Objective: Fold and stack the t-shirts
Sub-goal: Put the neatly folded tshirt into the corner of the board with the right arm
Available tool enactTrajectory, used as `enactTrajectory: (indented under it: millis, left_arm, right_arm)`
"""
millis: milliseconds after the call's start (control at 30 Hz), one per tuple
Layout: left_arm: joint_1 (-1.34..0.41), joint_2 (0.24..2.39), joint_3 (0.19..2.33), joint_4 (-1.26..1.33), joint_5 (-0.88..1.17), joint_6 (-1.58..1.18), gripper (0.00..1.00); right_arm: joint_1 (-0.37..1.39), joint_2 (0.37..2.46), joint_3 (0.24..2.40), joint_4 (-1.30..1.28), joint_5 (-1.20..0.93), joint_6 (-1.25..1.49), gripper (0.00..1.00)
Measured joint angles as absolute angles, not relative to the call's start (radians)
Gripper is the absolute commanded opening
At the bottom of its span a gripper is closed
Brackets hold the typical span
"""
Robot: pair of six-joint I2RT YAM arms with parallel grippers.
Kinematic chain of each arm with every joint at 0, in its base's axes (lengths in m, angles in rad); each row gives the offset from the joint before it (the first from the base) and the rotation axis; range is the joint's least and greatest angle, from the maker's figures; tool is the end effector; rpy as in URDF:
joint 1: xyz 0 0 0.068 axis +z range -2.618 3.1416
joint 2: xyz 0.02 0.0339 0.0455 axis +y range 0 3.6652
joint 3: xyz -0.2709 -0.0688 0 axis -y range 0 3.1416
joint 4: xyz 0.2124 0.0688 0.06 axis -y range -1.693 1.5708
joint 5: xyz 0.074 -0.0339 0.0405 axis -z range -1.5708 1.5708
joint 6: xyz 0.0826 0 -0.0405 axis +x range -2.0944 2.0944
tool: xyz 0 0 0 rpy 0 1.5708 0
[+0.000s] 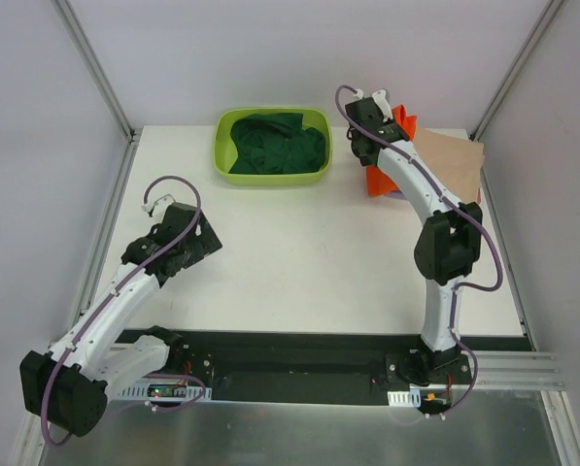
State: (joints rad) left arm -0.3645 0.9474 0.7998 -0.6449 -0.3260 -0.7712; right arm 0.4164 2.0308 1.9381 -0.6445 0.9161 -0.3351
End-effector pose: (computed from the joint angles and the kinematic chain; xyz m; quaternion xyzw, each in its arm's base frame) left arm 0.1848 -0.0422 0.2531 -0.2447 0.8817 -0.0748 0.3964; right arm 0.4374 0.1218 0.3128 -0.1344 0.8286 -0.3893 0.3792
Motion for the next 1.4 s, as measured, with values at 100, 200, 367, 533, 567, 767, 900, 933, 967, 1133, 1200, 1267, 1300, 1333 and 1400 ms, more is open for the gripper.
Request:
enactTrajectory:
  millis: [100, 200, 367, 533, 567, 767, 900, 933, 967, 1133, 1200, 1267, 1300, 1333, 1400]
  left_arm:
    - [-0.364, 0.956, 0.804, -0.649, -0.326, -0.771, 0.99]
    - [-0.364, 0.962, 0.81, -0.653, -0.326, -0.771, 0.99]
    - [-0.364, 0.976, 0.818, -0.654, -0.326, -0.772, 0.99]
    - [-0.364, 0.99, 0.826, -0.657, -0.326, -0.772, 0.99]
    - [-0.364, 0.992, 0.828, -0.657, -0.326, -0.772, 0.99]
    - [-0.364, 1.017, 0.843, -0.661, -0.325, -0.772, 0.99]
    - [-0.364, 1.033, 0.852, -0.661, -0.325, -0.772, 0.99]
    - [-0.364, 1.034, 0.854, -0.661, -0.325, -0.772, 0.99]
    - [-0.364, 1.036, 0.855, -0.662, -0.324, -0.772, 0.99]
    - [-0.364, 1.05, 0.866, -0.664, -0.324, -0.772, 0.99]
    - [-0.364, 1.057, 0.873, -0.664, -0.324, -0.772, 0.99]
    - [-0.364, 1.065, 0.881, -0.663, -0.324, -0.772, 0.99]
    - [-0.364, 1.067, 0.882, -0.663, -0.324, -0.772, 0.99]
    - [-0.364, 1.069, 0.882, -0.663, -0.324, -0.772, 0.99]
    - [-0.364, 1.076, 0.882, -0.664, -0.324, -0.772, 0.99]
  right_arm:
    - [0.405, 2.032, 1.977, -0.659, 0.916, -0.335, 0.01]
    - [0.393, 2.032, 2.012, -0.671, 0.916, -0.335, 0.01]
    - [0.362, 2.032, 2.065, -0.691, 0.912, -0.332, 0.01]
    - [0.311, 2.033, 2.074, -0.72, 0.876, -0.301, 0.01]
    - [0.302, 2.033, 2.074, -0.725, 0.865, -0.295, 0.01]
    - [0.246, 2.032, 2.074, -0.751, 0.788, -0.265, 0.01]
    - [0.216, 2.032, 2.074, -0.758, 0.74, -0.247, 0.01]
    - [0.208, 2.032, 2.074, -0.76, 0.731, -0.244, 0.01]
    - [0.199, 2.033, 2.074, -0.761, 0.72, -0.24, 0.01]
    - [0.155, 2.032, 2.076, -0.767, 0.68, -0.22, 0.01]
    - [0.141, 2.032, 2.077, -0.768, 0.665, -0.213, 0.01]
    - [0.125, 2.032, 2.078, -0.769, 0.641, -0.205, 0.01]
    - [0.119, 2.032, 2.078, -0.77, 0.633, -0.201, 0.01]
    - [0.112, 2.032, 2.078, -0.771, 0.623, -0.197, 0.01]
    - [0.097, 2.032, 2.078, -0.772, 0.605, -0.19, 0.01]
